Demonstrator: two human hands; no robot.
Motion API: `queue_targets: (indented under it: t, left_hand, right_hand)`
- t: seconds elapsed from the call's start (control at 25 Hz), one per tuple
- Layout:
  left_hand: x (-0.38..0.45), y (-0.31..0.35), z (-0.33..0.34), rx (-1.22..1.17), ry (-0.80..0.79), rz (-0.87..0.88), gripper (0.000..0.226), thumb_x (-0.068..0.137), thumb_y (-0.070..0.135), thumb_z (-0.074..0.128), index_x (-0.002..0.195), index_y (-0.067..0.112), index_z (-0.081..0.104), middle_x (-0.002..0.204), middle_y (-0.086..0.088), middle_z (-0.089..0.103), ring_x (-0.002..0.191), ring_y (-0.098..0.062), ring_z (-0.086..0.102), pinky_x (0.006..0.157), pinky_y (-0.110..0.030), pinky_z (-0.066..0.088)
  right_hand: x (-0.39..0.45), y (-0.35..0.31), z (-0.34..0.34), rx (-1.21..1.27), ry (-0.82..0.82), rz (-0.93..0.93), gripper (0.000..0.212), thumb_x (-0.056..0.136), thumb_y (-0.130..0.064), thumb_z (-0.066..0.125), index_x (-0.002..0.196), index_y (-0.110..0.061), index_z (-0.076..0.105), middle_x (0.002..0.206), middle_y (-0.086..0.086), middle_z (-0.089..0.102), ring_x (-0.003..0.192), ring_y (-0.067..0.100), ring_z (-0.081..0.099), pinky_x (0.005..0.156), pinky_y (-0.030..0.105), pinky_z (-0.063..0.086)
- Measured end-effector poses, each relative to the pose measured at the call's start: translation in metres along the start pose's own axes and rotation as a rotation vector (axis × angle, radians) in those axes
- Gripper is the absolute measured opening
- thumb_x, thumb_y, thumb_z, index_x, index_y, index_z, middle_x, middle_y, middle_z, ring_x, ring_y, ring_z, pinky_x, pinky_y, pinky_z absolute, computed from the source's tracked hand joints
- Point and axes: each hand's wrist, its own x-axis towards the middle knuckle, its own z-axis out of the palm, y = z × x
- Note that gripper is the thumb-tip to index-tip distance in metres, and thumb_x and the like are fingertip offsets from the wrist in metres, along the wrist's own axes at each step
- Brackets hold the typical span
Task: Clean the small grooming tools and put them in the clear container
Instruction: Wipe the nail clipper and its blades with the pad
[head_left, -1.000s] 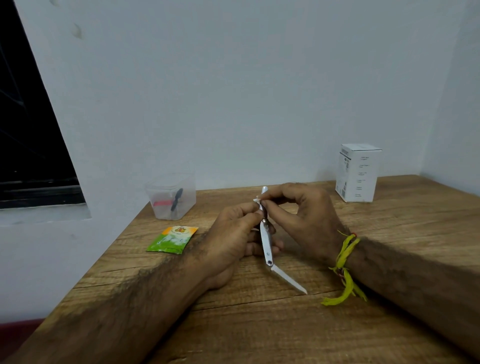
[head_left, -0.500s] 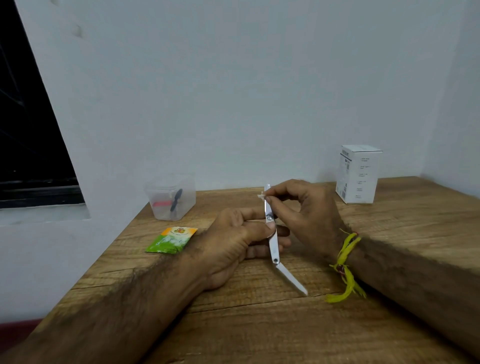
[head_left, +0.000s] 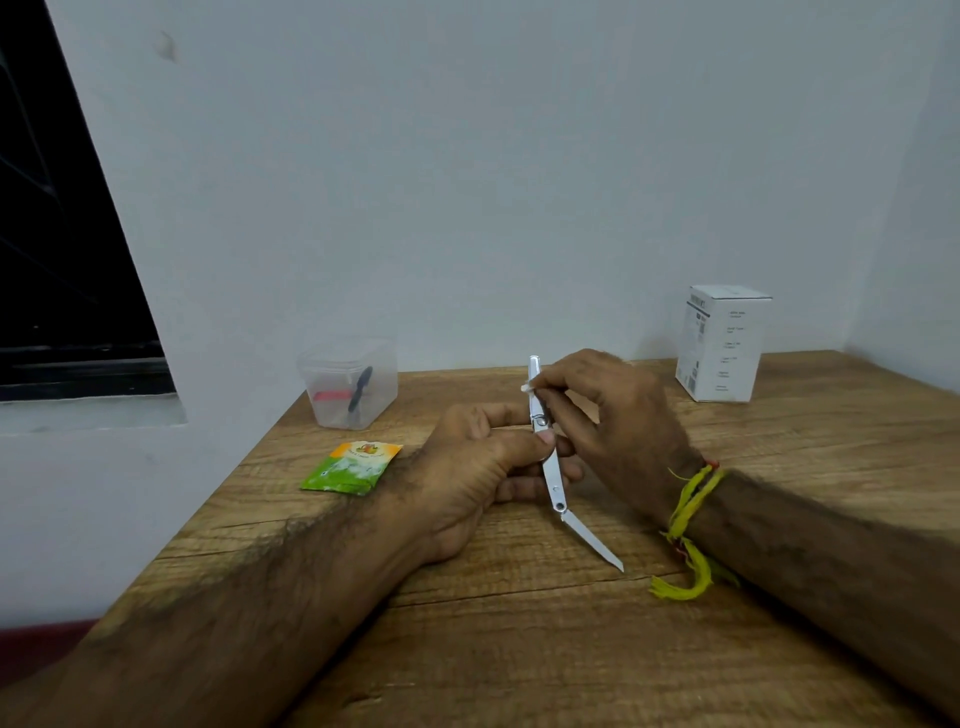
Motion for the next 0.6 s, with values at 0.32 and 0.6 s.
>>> queue_targets:
  t: [0.32,0.6]
  left_hand:
    - [0.001,-0.0026,0.0013,0.013,-0.007,0.018,0.024,0.094,-0.004,0.062,0.118,-0.004,0.064,0.104,-0.025,0.074,0.081,-0.028,0.076,0.069,-0.036,0.063]
    - [0.0019,-0.0037,0.0012,0.044,-0.003,0.032,0.025,0.093,-0.004,0.064,0.118,-0.003,0.064,0.105,-0.026,0.073,0.081,-0.029,0.075,0.071,-0.038,0.064]
  right_hand:
    - [0.0014,0.004,-0.0018,-0.003,-0.014,-0.04,0.013,0.092,-0.011,0.061,0.096,-0.009,0.074,0.088,0.0,0.069,0.083,0.016,0.064,0.076,0.034,0.05]
    - [0.0007,0.0049,-0.0029,-0.023,-0.043,-0.035,0.012,0.093,-0.012,0.06,0.095,-0.009,0.071,0.086,0.001,0.067,0.081,0.018,0.063,0.074,0.036,0.049]
